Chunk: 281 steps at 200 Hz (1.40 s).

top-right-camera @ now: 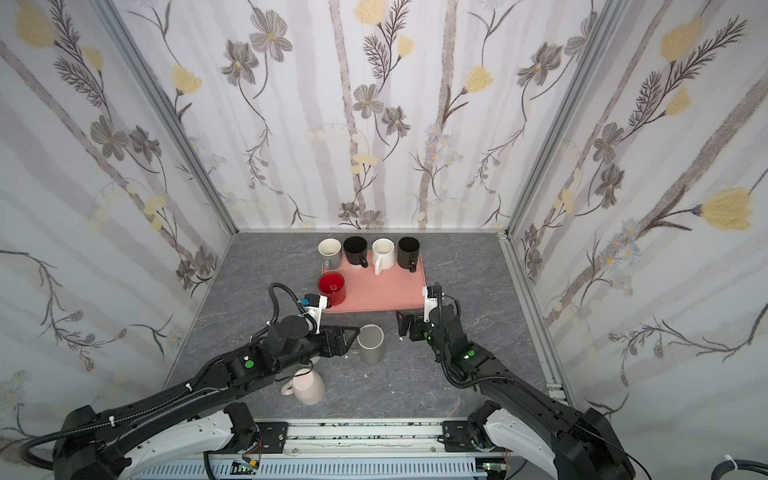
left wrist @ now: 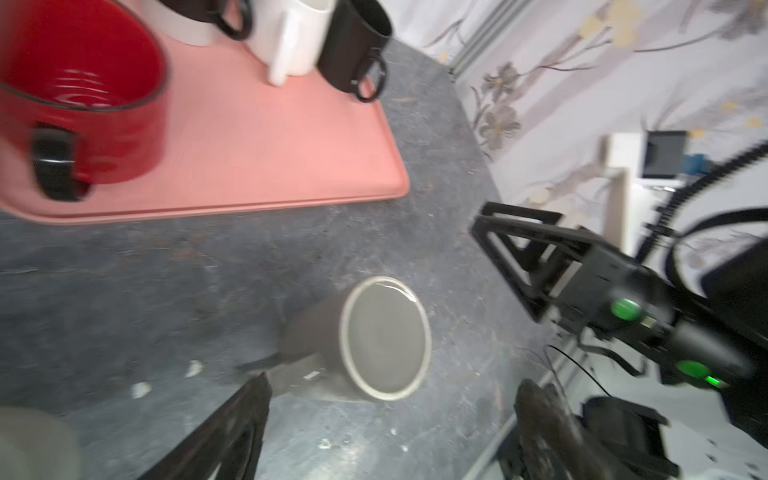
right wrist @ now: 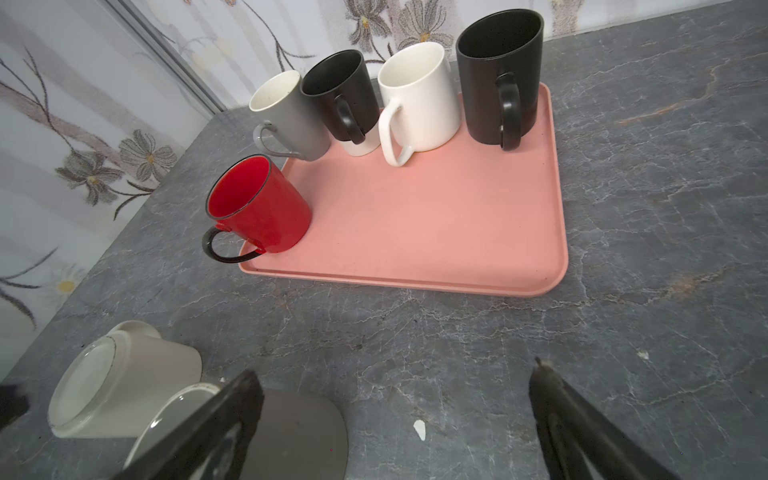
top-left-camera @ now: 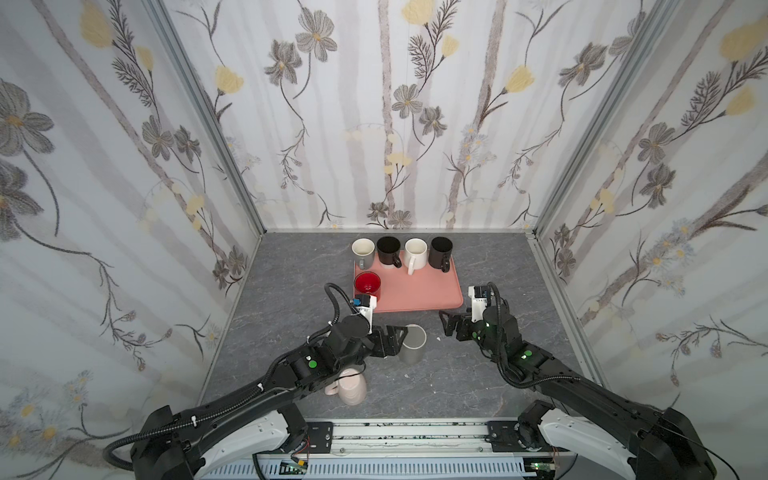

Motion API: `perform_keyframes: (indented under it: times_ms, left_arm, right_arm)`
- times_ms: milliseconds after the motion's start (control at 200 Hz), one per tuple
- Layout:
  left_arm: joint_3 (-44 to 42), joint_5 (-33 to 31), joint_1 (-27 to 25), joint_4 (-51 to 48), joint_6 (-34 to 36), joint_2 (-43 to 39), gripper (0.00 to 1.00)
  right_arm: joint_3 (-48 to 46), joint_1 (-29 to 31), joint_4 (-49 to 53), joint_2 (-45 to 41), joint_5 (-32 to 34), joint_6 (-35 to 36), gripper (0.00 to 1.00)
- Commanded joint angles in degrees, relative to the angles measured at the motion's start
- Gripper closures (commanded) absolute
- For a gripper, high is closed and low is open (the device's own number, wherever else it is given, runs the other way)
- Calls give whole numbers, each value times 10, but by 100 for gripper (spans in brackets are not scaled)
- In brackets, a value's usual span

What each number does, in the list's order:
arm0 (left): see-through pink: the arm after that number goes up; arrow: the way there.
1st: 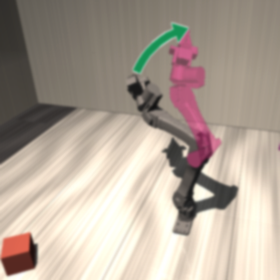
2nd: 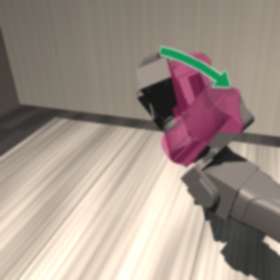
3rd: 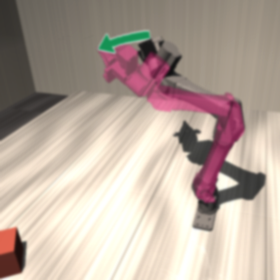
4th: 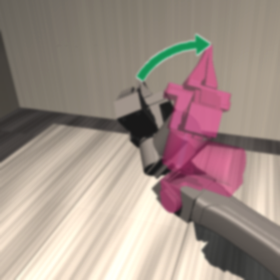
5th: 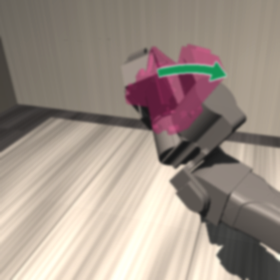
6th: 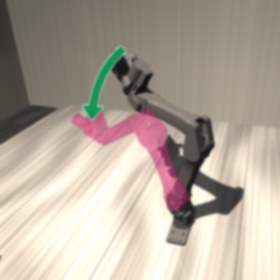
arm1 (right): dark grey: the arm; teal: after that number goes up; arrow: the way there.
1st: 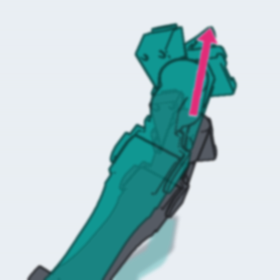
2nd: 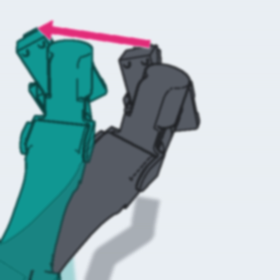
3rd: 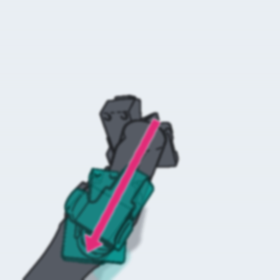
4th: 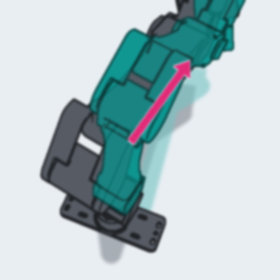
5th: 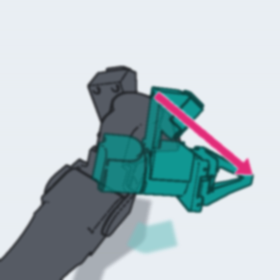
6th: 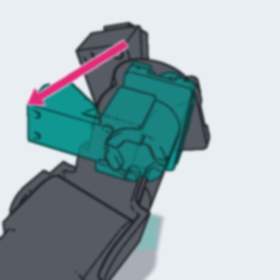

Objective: Turn the mug right side up
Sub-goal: 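Move the left gripper to the upside-down grey mug and grasp its base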

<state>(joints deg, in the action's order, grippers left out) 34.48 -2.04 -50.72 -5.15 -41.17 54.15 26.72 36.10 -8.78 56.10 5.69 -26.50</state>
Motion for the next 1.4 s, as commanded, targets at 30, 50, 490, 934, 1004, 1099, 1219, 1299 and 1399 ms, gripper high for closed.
perform_keyframes:
  times_ms: [30,50,490,934,1004,1099,1219,1299,1399]
  left_arm:
    - [13,-45,24,-31,39,30,21]
    - [21,-56,25,-38,44,42,23]
    - [71,-104,23,-79,81,220,43]
    - [62,-64,-55,-79,81,217,48]
    - [56,-73,-64,-92,71,196,47]
    - [46,-92,-66,-118,60,144,46]
    - [44,-100,-98,-136,63,92,45]
    - [55,-107,-137,-148,70,97,47]
    - [67,-113,-173,-155,87,133,47]
  right_arm:
    - [5,1,-22,-3,-18,0,0]
    - [4,1,-25,-4,-18,0,0]
    - [-6,0,-28,-34,-1,2,0]
    - [-12,-2,-45,-17,-4,3,0]
    - [-13,-2,-46,-14,-4,3,0]
    - [-15,-2,-47,-14,-4,2,0]
    - [-18,-3,-51,-12,-4,2,0]
    - [-17,-3,-52,-6,-6,1,0]
    - [-18,-2,-57,2,-9,-2,0]
